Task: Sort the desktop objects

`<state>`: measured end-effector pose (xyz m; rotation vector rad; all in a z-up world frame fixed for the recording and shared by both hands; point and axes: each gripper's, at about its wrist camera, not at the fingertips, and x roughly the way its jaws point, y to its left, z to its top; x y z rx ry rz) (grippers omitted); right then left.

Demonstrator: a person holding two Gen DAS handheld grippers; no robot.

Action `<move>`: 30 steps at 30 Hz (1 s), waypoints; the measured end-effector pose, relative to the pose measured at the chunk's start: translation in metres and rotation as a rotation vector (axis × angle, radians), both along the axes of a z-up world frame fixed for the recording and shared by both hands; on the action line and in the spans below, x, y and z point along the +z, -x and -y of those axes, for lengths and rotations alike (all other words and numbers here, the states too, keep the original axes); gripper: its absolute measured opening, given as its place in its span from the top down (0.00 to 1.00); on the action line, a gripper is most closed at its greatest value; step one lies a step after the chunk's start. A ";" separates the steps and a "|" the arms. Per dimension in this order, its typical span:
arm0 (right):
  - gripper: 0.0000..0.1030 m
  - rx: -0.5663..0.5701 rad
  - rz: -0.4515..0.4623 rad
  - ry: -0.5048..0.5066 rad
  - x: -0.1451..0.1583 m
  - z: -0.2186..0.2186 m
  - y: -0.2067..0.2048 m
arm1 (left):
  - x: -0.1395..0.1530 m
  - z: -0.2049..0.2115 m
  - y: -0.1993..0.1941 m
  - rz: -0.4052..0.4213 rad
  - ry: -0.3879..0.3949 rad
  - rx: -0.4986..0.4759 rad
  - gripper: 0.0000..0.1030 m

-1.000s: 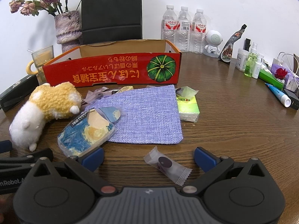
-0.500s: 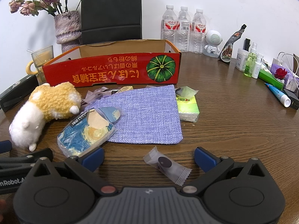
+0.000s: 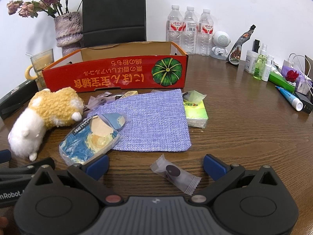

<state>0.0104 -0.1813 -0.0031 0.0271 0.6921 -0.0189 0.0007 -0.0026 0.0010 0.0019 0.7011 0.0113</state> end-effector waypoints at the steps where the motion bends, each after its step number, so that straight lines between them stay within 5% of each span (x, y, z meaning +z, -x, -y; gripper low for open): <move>1: 0.00 0.000 0.000 0.000 0.000 0.000 0.000 | 0.000 0.000 0.000 0.000 0.000 0.000 0.00; 30: 0.00 0.014 -0.002 -0.002 0.000 0.002 0.000 | -0.001 0.000 0.000 -0.002 -0.001 -0.002 0.00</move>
